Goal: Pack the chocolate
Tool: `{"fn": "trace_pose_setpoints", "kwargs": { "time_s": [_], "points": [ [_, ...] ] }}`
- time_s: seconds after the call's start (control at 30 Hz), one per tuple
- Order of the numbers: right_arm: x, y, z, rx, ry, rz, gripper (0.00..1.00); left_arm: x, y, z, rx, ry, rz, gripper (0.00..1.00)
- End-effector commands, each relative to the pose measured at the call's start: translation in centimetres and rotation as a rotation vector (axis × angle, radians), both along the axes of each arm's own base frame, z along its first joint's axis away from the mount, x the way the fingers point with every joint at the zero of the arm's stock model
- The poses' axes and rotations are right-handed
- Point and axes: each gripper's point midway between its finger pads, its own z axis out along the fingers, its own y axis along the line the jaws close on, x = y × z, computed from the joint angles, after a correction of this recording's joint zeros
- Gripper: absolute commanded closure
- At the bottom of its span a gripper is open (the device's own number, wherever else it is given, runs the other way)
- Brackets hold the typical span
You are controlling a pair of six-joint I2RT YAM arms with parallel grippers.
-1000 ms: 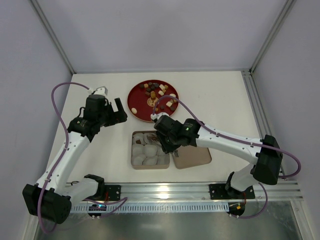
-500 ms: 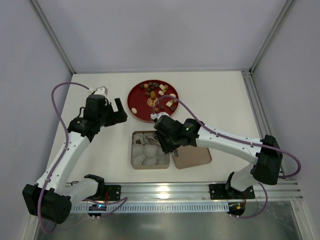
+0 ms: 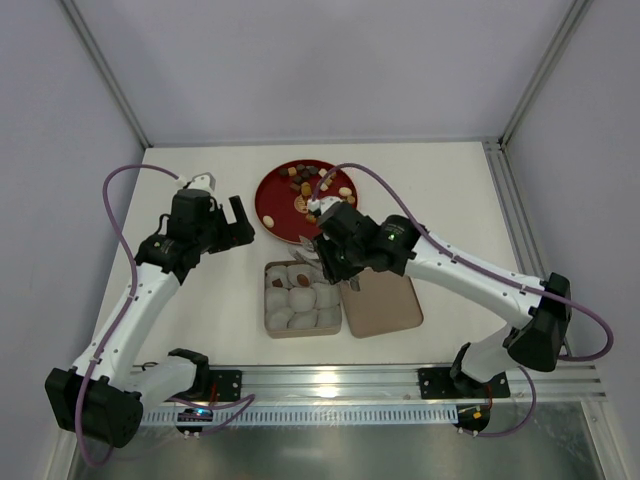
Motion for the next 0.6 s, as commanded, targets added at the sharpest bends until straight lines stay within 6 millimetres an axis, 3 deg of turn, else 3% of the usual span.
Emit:
{"fn": "trace_pose_setpoints", "kwargs": {
  "time_s": [0.0,0.1,0.3,0.57],
  "points": [
    [2.4,-0.4,4.2,0.081,-0.083,-0.014,0.57,0.6,0.0,0.5,-0.015,-0.029,0.010,0.00],
    [3.8,-0.3,5.3,0.098,-0.103,-0.014,0.57,0.5,0.0,0.5,-0.016,-0.029,0.011,0.00],
    [9.6,-1.8,6.2,0.090,-0.139,-0.078,0.57,0.6,0.0,0.5,-0.015,-0.027,0.008,0.00],
    [15.7,-3.2,2.1,-0.008,-0.092,-0.154,0.58,0.6,-0.1,0.3,-0.014,-0.023,0.005,0.00]
  ]
}}
